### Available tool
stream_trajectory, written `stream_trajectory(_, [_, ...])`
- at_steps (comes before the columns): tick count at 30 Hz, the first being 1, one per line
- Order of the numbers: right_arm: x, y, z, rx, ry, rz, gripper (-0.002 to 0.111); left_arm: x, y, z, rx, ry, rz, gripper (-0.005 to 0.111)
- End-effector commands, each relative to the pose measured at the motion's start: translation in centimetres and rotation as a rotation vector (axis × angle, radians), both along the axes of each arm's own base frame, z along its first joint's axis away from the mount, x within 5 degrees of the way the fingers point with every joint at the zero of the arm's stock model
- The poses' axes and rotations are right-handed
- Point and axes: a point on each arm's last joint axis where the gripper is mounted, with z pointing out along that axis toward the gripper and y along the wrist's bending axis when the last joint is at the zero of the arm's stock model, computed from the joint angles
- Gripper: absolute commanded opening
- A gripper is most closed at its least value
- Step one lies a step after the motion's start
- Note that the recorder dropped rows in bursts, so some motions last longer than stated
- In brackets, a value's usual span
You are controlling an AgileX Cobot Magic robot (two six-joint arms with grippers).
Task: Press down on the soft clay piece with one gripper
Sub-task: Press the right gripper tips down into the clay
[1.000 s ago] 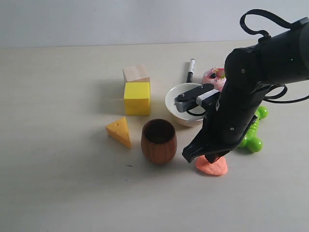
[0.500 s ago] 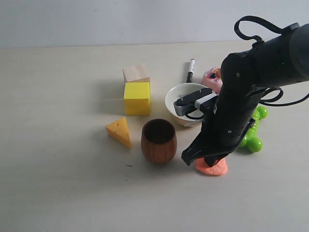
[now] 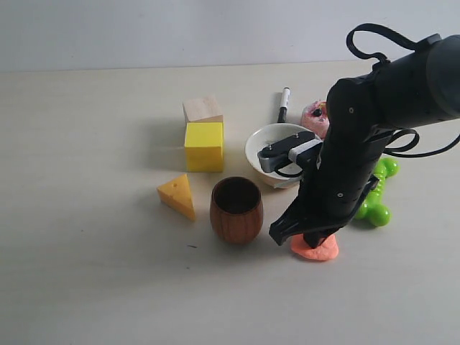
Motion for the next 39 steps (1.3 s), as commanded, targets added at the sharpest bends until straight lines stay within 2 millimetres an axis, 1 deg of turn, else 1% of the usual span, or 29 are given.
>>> stream_trajectory(1, [-0.3, -0.2, -2.0, -0.025, 0.035, 0.002, 0.000, 0.0, 0.0, 0.2, -0.010, -0.020, -0.004, 0.000])
stream_trajectory(9, [-0.7, -0.5, -2.6, -0.021, 0.018, -0.002, 0.000, 0.0, 0.0, 0.2, -0.010, -0.020, -0.004, 0.000])
stream_trajectory(32, [-0.7, -0.4, -2.5, -0.018, 0.020, -0.005, 0.000, 0.0, 0.0, 0.2, -0.010, -0.020, -0.004, 0.000])
stream_trajectory(39, [-0.6, -0.4, -1.5, -0.002, -0.008, -0.005, 0.000, 0.0, 0.0, 0.2, -0.010, -0.020, -0.004, 0.000])
